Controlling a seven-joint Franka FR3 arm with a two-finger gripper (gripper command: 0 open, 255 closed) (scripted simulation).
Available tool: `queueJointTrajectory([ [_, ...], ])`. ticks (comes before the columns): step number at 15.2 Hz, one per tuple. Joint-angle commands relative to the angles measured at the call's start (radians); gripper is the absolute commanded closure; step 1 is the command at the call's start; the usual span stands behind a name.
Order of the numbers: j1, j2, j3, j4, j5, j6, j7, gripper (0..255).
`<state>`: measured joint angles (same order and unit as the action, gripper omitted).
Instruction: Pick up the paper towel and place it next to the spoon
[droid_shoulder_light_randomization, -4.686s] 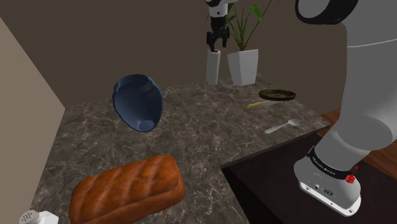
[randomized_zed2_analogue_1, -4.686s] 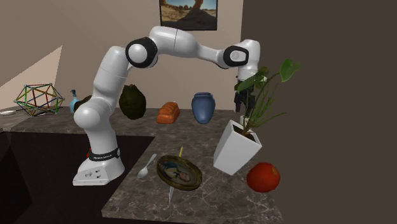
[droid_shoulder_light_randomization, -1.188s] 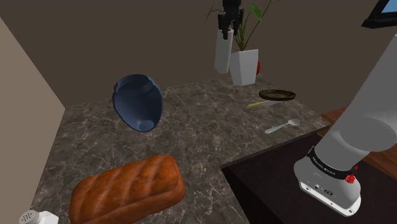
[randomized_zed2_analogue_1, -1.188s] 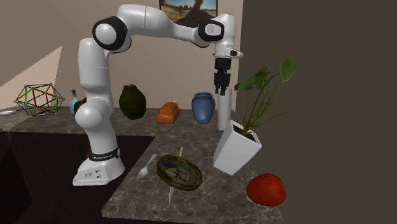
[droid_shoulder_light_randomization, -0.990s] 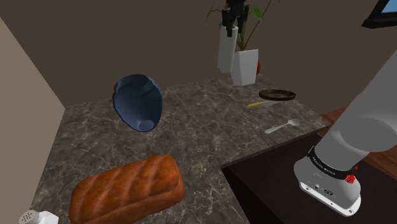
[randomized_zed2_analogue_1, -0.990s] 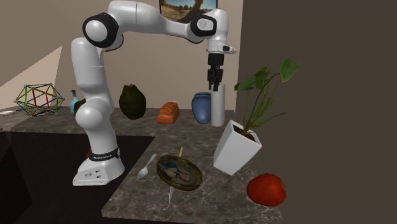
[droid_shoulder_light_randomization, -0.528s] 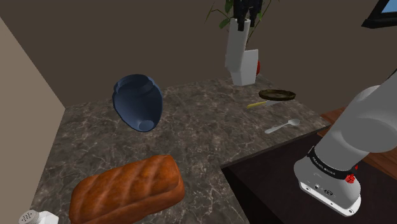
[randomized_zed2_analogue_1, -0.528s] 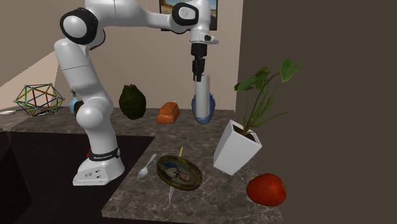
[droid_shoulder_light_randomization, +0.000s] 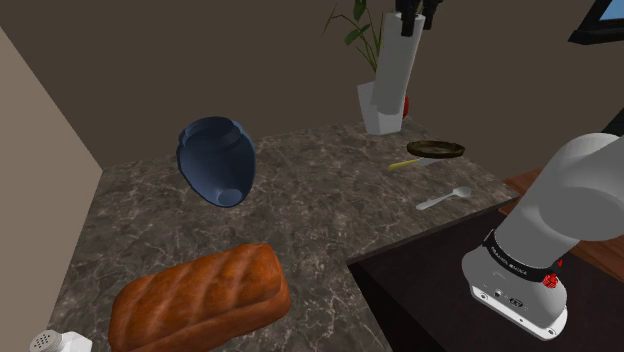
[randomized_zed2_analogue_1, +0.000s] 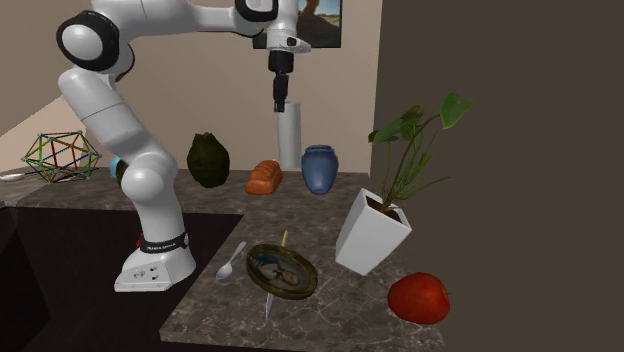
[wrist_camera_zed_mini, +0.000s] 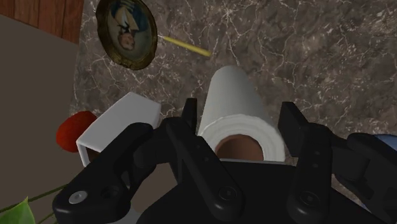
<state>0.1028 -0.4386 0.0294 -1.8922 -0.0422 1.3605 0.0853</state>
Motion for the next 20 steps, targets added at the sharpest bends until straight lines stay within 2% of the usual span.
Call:
queueJointTrajectory([
  [1,0.006,-0.039,0.013,0.002,0.008,-0.044,0.017,255],
  [4,0.016,-0.102,0.035,0.004,0.025,-0.110,0.046,255],
  [20,0.020,-0.187,0.036,-0.284,0.031,0.094,0.052,255],
])
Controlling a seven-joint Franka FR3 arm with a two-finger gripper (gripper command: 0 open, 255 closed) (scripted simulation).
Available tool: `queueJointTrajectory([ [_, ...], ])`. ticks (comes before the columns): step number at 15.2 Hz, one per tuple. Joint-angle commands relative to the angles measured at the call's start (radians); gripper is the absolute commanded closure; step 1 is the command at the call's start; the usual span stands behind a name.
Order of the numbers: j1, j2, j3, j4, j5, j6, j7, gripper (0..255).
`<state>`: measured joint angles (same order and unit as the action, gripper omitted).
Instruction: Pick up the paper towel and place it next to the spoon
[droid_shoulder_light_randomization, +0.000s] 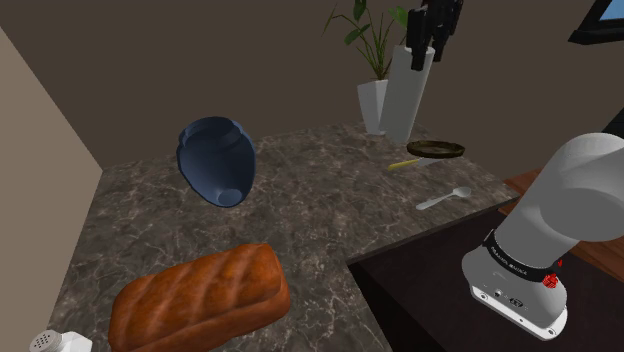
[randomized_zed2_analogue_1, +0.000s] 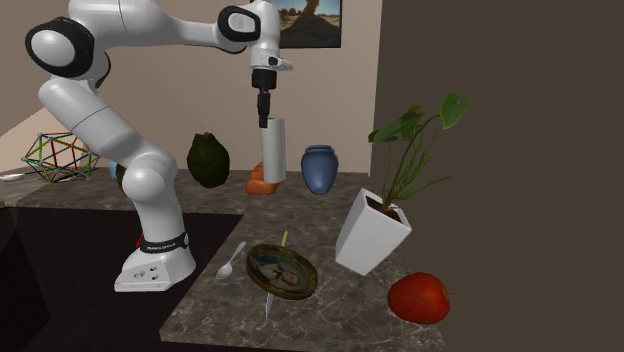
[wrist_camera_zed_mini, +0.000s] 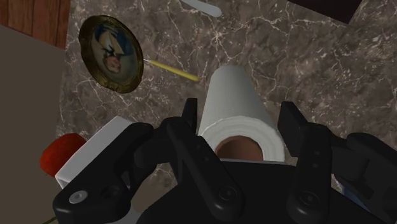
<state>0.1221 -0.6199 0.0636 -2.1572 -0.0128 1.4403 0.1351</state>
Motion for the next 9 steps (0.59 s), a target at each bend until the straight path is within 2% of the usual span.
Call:
queueJointTrajectory([
  [1,0.001,-0.009,0.002,-0.035,0.002,0.027,0.002,255],
  [9,0.003,-0.031,0.003,-0.159,0.004,0.129,0.006,255],
])
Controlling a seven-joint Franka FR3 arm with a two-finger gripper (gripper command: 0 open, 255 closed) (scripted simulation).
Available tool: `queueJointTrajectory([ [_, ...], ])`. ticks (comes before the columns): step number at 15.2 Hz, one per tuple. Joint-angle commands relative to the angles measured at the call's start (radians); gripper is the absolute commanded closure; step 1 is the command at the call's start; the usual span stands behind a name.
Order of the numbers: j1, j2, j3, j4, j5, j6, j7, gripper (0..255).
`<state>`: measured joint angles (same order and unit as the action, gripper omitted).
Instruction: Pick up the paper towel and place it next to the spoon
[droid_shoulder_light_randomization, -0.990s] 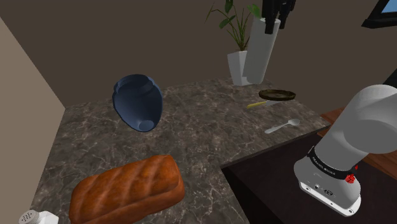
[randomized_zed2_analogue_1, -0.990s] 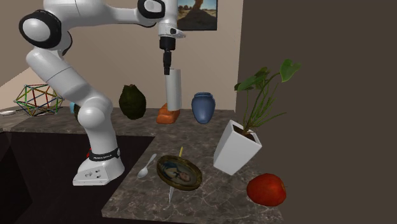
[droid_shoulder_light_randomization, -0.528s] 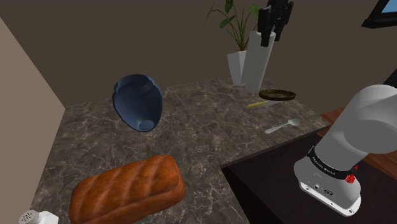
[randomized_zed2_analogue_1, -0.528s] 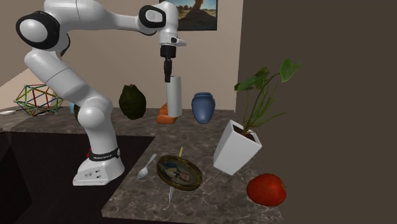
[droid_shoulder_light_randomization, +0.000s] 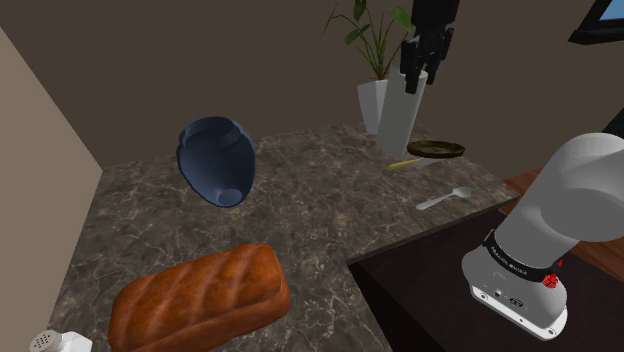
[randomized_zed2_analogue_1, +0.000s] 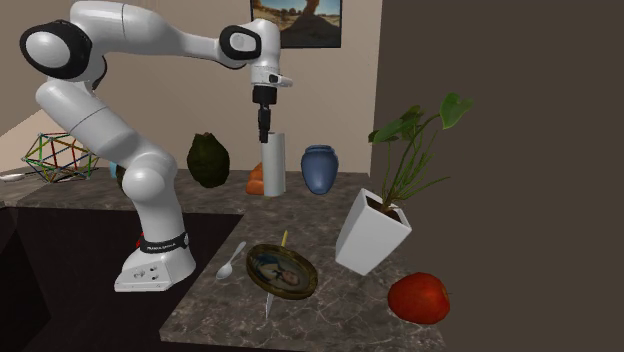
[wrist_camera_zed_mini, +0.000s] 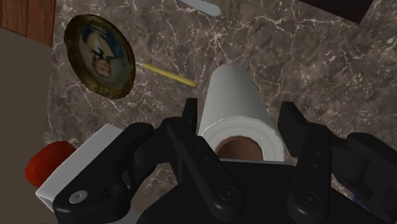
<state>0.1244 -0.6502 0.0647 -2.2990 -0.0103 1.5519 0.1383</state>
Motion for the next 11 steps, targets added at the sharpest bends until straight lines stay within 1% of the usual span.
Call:
queueJointTrajectory([
  [1,0.001,-0.002,0.002,-0.032,0.002,0.030,0.003,255],
  [11,0.003,-0.009,0.005,-0.171,0.004,0.163,0.008,255],
])
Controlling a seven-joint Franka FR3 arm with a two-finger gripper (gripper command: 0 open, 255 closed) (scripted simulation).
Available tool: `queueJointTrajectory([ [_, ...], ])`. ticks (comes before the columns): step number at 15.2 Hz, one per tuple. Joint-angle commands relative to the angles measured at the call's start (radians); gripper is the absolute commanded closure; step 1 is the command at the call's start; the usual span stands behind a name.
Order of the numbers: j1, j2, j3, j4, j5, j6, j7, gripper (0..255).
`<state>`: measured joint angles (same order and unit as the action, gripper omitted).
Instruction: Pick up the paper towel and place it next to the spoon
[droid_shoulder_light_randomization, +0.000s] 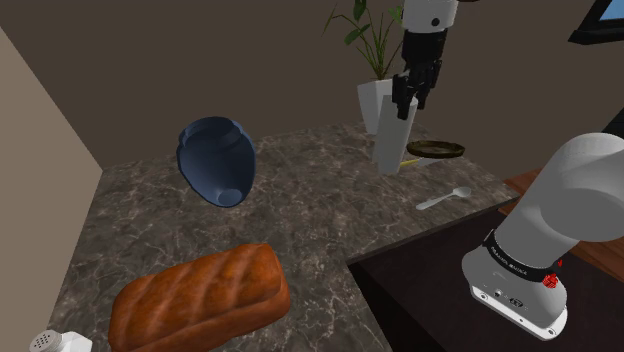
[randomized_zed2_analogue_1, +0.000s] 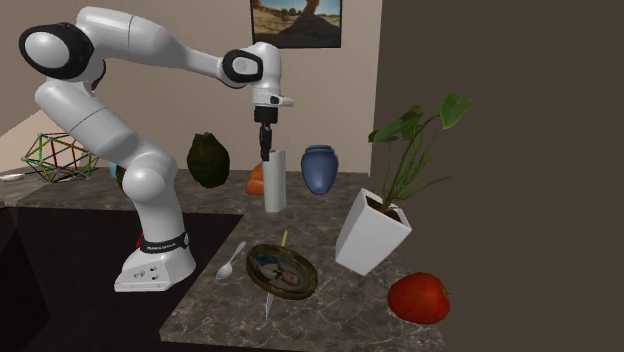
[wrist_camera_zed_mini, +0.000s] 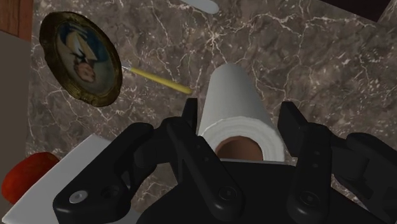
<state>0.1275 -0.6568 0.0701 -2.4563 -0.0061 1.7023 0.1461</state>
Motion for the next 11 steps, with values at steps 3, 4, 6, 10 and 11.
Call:
queueJointTrajectory([
  [3,0.000,0.001,0.001,-0.052,0.001,0.054,0.001,255],
  [4,0.001,0.002,0.001,-0.065,0.001,0.067,0.002,255],
  [6,0.001,0.006,0.002,-0.089,0.001,0.096,0.003,255],
  [10,0.001,0.016,0.004,-0.136,0.002,0.153,0.005,255],
  [11,0.001,0.020,0.004,-0.148,0.002,0.168,0.006,255],
])
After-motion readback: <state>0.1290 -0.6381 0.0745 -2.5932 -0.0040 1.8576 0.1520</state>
